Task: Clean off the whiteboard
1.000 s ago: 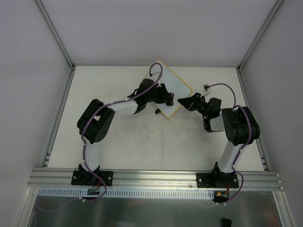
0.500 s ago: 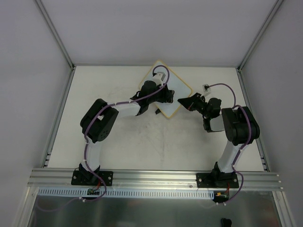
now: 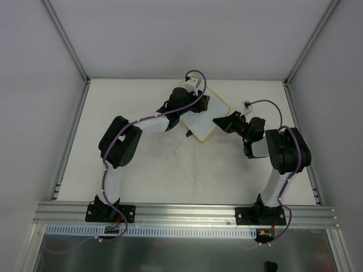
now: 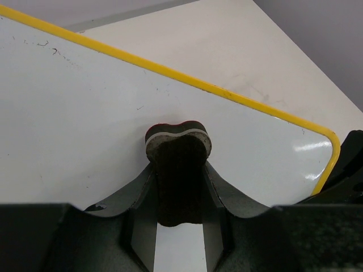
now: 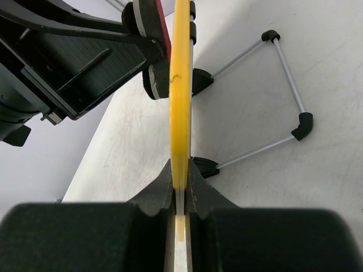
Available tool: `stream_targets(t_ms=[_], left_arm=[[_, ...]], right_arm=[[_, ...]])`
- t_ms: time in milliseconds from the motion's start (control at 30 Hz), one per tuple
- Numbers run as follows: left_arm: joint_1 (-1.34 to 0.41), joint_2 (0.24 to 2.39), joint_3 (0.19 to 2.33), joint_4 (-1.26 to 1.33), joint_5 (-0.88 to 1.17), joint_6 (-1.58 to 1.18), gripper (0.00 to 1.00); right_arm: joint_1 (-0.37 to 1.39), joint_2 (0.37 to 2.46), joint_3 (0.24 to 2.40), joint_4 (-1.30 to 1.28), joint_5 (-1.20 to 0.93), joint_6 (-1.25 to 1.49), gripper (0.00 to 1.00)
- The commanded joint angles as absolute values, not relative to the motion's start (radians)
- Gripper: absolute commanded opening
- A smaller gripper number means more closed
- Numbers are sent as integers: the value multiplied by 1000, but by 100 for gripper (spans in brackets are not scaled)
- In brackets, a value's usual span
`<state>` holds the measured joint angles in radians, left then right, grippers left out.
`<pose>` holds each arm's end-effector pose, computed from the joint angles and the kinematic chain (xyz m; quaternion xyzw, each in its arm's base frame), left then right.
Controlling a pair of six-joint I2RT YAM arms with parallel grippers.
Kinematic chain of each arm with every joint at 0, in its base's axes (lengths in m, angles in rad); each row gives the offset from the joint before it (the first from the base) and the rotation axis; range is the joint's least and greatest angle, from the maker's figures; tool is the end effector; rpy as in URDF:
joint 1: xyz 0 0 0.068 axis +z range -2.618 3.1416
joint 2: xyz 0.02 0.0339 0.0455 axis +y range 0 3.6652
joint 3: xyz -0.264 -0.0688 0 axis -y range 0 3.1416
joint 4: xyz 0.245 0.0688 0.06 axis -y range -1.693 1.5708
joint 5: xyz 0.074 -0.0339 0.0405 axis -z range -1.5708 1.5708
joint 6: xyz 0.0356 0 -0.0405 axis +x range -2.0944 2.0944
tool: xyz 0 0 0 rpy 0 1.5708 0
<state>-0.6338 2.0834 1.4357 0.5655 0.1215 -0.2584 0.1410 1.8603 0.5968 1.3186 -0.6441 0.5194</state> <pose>0.3923 -0.2937 0.2346 0.1774 0.7136 -0.3320 0.5908 0.3227 0.0674 0.1568 -0.1032 0.6836 0.4292 0.5812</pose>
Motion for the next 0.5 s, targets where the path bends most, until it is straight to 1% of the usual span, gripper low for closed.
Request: stream_targets(t_ms=[0, 133, 233, 367, 467], left_arm=[[-629, 2086, 1453, 601, 135, -199, 0], [-632, 2076, 1375, 635, 153, -222, 0], [-649, 2068, 1313, 670, 138, -242, 0], [-678, 2028, 1174, 790, 109, -279, 0], [-692, 2005, 1131, 807, 80, -302, 0]], right_arm=[[158, 1862, 620, 1532, -715, 502, 0], [156, 1861, 618, 1532, -715, 503, 0], [158, 1861, 617, 1532, -715, 502, 0], [158, 1861, 617, 1532, -715, 502, 0], [158, 1861, 617, 1534, -715, 505, 0]])
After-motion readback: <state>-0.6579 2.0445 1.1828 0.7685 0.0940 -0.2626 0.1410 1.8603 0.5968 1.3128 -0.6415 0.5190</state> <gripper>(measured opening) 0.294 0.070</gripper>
